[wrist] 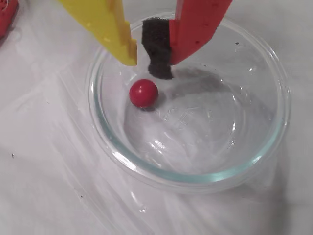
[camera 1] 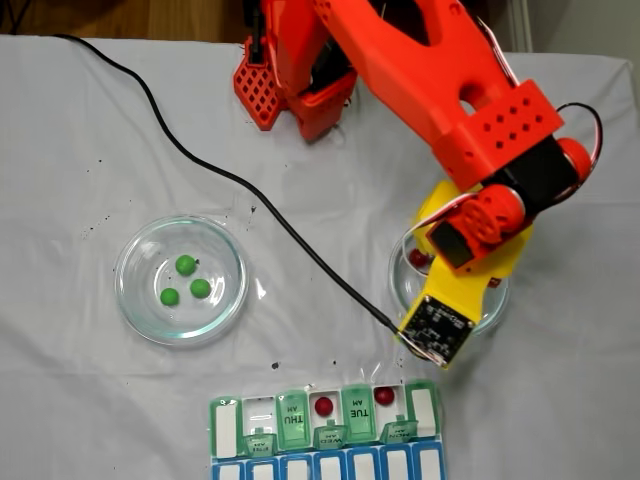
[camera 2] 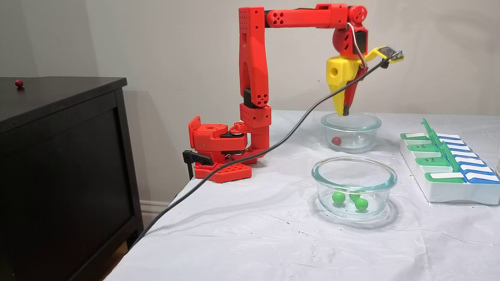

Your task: Sort medicines into box.

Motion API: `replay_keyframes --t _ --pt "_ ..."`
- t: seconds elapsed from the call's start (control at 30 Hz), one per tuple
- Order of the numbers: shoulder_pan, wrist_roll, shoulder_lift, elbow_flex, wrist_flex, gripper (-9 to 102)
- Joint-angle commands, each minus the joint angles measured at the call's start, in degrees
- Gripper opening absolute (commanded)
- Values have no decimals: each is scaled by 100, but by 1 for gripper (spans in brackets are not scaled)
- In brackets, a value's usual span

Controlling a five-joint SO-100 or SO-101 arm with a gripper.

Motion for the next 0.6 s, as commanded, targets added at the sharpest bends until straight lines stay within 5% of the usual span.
replay_keyframes --t 0.0,0.3,0.57 --pt "62 -817 -114 -272 -352 9" --pt "-132 -2224 -352 -132 -352 7" --pt "-272 -2646 -879 -114 -26 16"
